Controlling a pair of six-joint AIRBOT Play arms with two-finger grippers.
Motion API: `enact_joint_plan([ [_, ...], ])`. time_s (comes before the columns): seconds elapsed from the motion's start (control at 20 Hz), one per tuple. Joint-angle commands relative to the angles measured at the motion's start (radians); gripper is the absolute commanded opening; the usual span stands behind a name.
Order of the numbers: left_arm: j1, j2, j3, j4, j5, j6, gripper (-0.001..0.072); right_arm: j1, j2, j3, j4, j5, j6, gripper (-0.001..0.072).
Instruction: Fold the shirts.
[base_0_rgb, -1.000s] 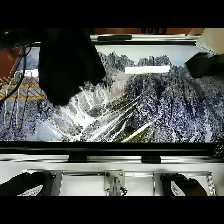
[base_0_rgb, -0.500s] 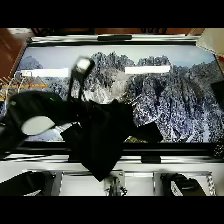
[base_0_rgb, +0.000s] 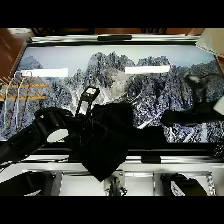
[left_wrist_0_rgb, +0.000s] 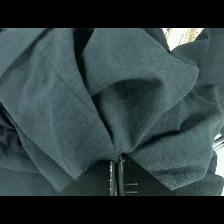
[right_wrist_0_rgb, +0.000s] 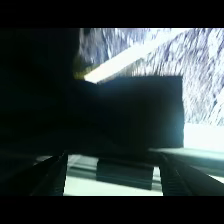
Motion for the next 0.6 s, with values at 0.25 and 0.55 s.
enact_joint_plan([
  [0.25,0.003,-0.021,-0.010,0.106,0.039,-0.003,0.0310,0.001,-0.240,-0.158,0.304,-0.088,-0.176,0.0668],
  [0.55,0.243,0.032,0.116,0.190,-0.401,0.150,0.0720,0.001,-0.244,-0.158,0.287,-0.088,-0.171,0.0667],
])
